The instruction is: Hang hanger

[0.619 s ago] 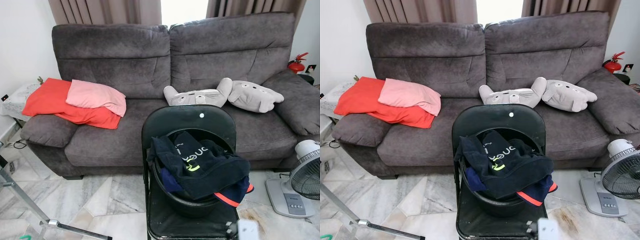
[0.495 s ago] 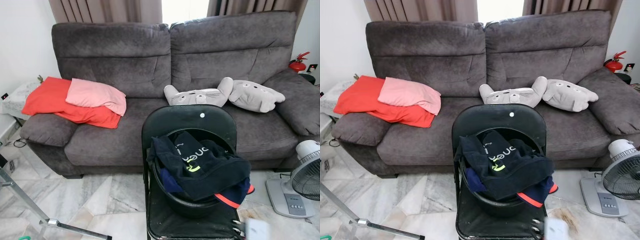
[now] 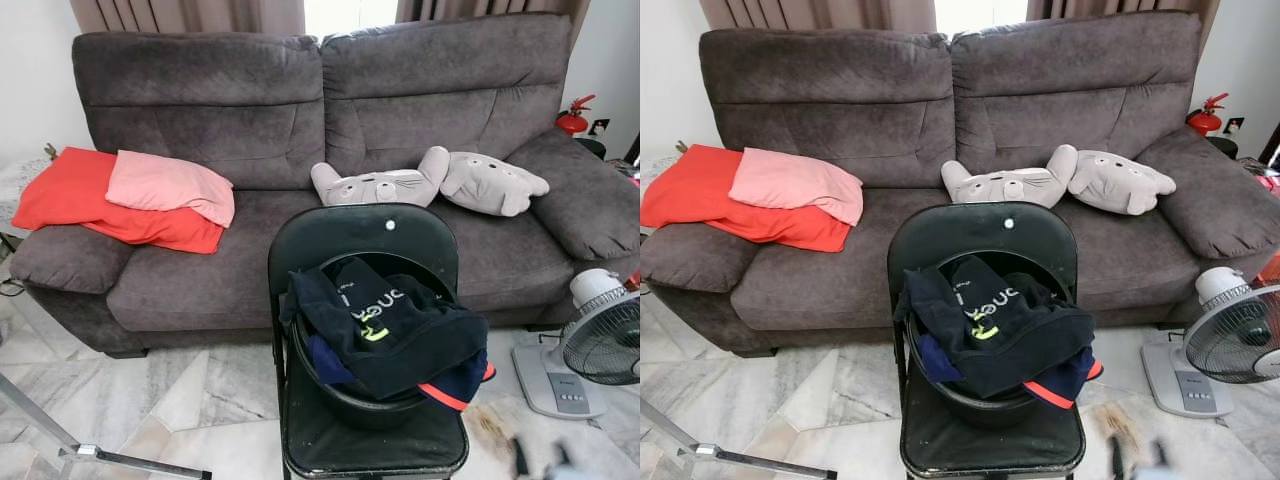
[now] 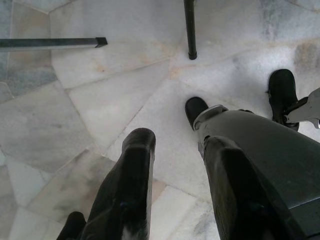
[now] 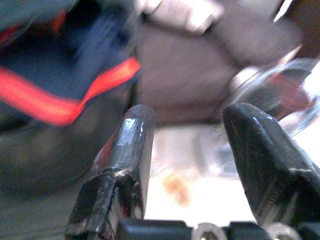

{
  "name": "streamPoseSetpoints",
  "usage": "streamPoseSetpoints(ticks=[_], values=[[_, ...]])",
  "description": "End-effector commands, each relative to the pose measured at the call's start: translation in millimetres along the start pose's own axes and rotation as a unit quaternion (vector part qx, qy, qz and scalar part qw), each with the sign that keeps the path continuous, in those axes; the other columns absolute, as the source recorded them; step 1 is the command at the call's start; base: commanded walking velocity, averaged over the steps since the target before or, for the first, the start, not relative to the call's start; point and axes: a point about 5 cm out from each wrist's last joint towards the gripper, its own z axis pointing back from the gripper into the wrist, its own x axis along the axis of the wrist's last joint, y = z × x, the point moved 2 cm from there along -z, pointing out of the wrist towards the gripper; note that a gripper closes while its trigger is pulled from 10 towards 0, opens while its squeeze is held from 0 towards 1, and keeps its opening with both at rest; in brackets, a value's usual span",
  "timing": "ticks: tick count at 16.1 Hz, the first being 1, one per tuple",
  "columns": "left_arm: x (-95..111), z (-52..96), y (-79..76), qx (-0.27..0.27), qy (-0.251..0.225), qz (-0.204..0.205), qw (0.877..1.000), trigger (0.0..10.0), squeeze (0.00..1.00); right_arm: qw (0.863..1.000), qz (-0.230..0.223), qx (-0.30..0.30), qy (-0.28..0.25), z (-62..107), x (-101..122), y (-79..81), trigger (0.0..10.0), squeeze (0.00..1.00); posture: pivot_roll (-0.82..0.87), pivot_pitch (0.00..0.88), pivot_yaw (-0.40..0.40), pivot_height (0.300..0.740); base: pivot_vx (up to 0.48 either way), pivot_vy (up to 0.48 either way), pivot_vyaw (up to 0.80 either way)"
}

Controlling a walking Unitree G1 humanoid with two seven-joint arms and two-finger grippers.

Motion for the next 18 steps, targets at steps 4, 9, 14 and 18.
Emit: streamPoseSetpoints(ticks=[4,9,14,18], values=[[-9.0,1.9,3.8,0.002,0.016,-0.002,1.000,10.0,0.00,0.986,0.154,0.000,-0.067,-22.9,42.6,-12.2,10.0,1.00,-0.12,0.052,0.044,0.740,0.000,0.000,0.00],[-9.7,2.2,4.9,0.004,0.017,-0.001,1.000,10.0,0.00,0.984,0.172,-0.029,-0.026,-41.1,41.8,-20.4,10.0,1.00,-0.11,0.047,0.048,0.740,0.000,0.000,0.00],[-9.3,2.0,4.1,0.001,0.018,-0.004,1.000,10.0,0.00,0.954,0.296,0.011,-0.048,-50.3,52.1,-14.5,10.0,1.00,-0.11,0.038,0.049,0.740,0.000,0.000,0.00],[-9.5,2.1,4.0,-0.001,0.019,-0.007,1.000,10.0,0.00,0.945,0.318,0.029,-0.069,-56.7,60.6,-5.2,10.0,1.00,-0.10,0.028,0.050,0.740,0.000,0.000,0.00]])
